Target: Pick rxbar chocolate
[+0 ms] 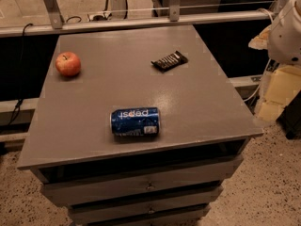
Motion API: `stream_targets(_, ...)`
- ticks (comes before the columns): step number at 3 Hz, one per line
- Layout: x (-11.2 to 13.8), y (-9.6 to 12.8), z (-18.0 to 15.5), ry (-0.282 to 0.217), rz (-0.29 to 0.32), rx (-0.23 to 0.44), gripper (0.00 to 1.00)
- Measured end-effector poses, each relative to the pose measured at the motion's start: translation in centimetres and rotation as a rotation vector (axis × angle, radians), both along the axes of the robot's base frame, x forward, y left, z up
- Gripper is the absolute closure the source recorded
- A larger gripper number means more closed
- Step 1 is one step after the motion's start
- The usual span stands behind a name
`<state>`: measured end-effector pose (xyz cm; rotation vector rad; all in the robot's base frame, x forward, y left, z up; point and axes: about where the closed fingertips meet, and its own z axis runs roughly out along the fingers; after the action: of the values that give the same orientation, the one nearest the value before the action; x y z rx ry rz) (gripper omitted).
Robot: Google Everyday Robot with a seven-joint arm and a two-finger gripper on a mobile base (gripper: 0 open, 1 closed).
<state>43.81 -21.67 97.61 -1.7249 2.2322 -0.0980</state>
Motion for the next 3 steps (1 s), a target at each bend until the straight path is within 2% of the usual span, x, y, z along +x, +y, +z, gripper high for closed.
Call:
stream_targets(1,0.1,0.0,0.0,-0.003,0.001,0.002,0.00)
stream_targets(2,3.8,0.5,-1.5,-0.005,0.031,0.037,0.00)
stream_targets(3,10.3,1.3,-3.8,-0.008,0.061,0.055,0.00)
